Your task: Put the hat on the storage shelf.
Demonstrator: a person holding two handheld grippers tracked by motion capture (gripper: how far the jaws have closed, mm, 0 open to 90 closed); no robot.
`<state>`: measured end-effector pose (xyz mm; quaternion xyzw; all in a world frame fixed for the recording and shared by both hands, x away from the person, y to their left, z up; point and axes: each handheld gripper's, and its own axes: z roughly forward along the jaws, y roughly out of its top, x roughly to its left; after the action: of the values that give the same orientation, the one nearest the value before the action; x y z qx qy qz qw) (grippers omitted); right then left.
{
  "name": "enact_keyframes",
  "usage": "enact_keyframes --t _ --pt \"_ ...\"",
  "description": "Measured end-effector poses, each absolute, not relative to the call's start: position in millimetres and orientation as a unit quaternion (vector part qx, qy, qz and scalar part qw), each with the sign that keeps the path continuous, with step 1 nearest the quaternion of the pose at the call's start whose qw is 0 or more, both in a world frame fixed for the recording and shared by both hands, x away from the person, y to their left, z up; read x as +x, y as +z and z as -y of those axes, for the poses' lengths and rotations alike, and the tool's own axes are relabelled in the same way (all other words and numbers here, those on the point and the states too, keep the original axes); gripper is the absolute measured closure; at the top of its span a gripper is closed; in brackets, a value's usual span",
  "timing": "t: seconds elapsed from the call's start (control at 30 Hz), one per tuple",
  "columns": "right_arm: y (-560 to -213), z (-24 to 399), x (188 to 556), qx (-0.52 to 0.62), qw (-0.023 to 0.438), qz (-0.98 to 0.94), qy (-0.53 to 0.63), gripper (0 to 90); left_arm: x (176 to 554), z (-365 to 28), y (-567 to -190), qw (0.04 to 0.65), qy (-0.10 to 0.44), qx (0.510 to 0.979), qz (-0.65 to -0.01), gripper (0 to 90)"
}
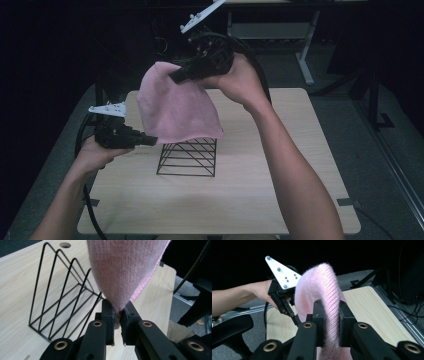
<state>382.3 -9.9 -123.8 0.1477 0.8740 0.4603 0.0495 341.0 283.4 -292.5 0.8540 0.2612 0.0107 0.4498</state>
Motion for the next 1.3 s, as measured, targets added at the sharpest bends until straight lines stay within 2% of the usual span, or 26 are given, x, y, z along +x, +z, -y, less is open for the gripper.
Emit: enact_keyframes --t 0.33,1.03,1.3 --pt "-142.9 14.7 394.7 0.166 0.042 -0.870 0.463 79.3 348.4 -282.2 -301.1 0.428 0.023 0.860 -0.277 82.5" --pt "-174.9 56.4 410.4 0.209 0.036 -0.858 0.468 79.2 361.8 -255.6 -315.1 0.397 0.025 0.875 -0.277 82.5" --pt "-180.6 52.1 407.7 0.201 0.028 -0.858 0.473 78.9 358.1 -255.5 -316.6 0.376 0.037 0.886 -0.271 82.5"
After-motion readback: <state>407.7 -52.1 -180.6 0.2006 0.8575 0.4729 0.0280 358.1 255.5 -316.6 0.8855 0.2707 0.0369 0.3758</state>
